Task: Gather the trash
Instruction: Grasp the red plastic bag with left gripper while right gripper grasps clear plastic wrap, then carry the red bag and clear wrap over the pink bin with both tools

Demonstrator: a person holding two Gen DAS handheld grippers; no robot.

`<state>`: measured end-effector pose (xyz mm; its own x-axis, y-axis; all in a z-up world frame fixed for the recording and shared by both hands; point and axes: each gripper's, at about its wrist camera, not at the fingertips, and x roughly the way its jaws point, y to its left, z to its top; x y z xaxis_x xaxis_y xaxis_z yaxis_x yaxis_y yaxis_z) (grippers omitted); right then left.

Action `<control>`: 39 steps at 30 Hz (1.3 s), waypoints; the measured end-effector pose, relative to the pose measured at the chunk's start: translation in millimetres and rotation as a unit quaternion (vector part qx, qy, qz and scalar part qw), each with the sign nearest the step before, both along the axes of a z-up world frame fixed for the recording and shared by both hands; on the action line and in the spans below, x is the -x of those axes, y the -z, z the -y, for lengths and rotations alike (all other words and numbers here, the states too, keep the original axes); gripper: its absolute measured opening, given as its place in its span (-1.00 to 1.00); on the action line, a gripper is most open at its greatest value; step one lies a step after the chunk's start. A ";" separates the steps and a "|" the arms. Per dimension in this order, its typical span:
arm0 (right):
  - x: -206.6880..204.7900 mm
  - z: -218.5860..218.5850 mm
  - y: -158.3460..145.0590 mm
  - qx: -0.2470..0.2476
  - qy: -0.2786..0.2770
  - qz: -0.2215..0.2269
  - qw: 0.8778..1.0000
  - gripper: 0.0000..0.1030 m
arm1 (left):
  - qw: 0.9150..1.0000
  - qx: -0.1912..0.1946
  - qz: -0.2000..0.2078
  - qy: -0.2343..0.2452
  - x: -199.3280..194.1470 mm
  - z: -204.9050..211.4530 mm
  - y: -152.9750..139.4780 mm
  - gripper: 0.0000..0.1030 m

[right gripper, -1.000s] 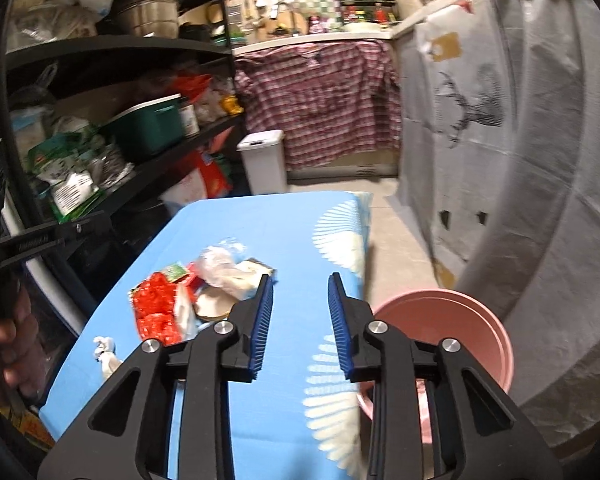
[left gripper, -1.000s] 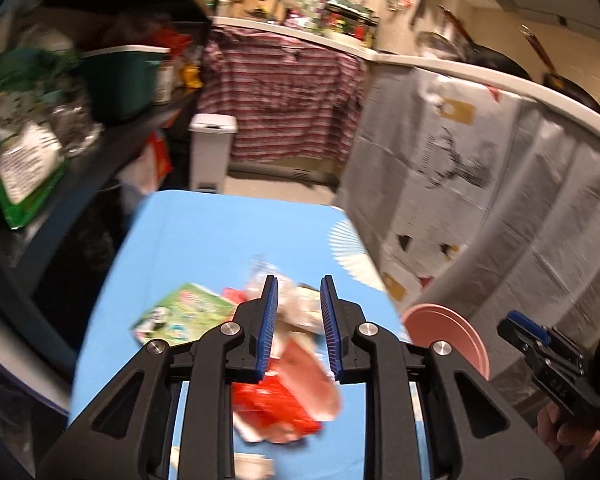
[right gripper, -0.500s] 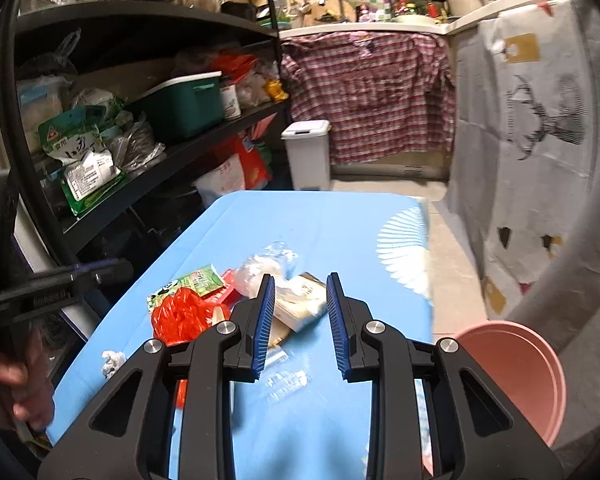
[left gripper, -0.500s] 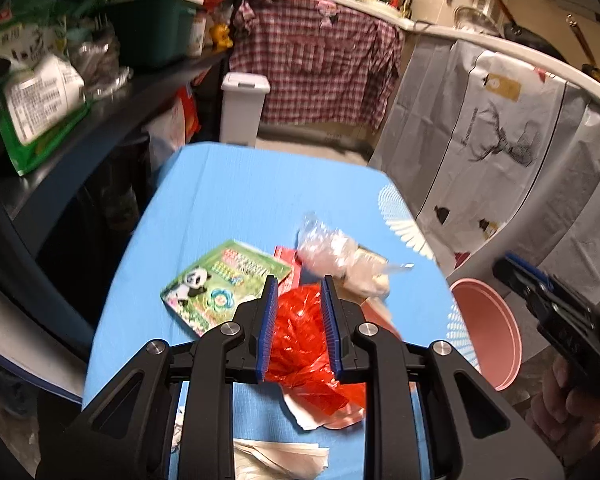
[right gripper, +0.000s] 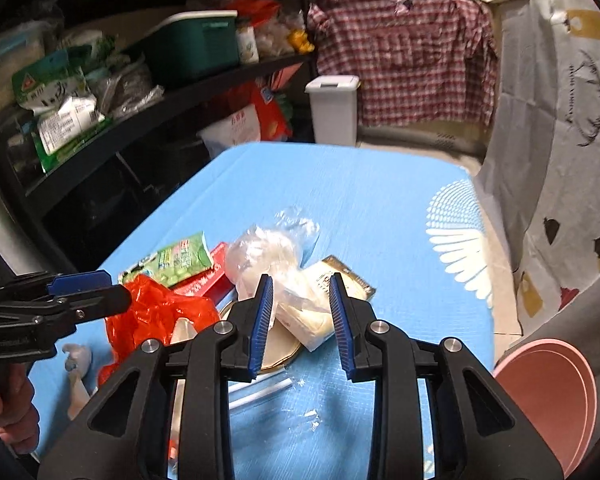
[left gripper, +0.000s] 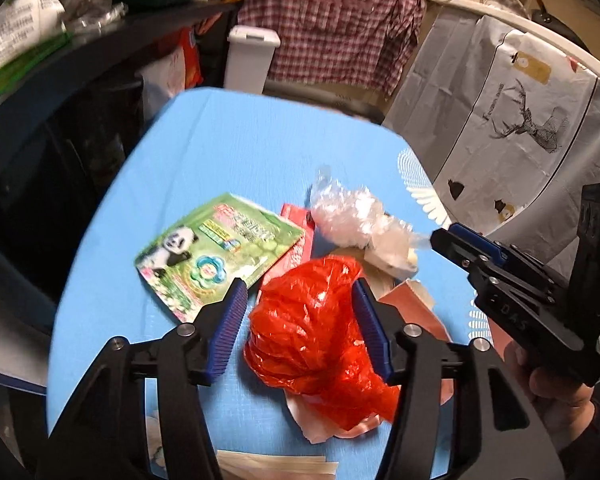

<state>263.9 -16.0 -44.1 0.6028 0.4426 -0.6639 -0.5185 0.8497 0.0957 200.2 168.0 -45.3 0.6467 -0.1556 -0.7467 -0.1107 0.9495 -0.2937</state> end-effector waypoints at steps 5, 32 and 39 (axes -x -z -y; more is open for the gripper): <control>-3.1 -6.1 11.2 0.021 -0.014 -0.005 1.000 -0.44 | 1.000 -0.002 -0.009 0.016 -5.1 9.7 6.7 0.07; 29.9 19.9 -41.2 -0.004 -0.023 0.054 0.998 -0.98 | 0.997 -0.064 0.041 0.030 16.8 29.0 -39.7 -0.21; 46.2 37.0 -60.2 -0.015 -0.017 0.064 0.998 -0.98 | 0.995 -0.075 0.059 0.023 25.5 36.7 -54.2 -0.21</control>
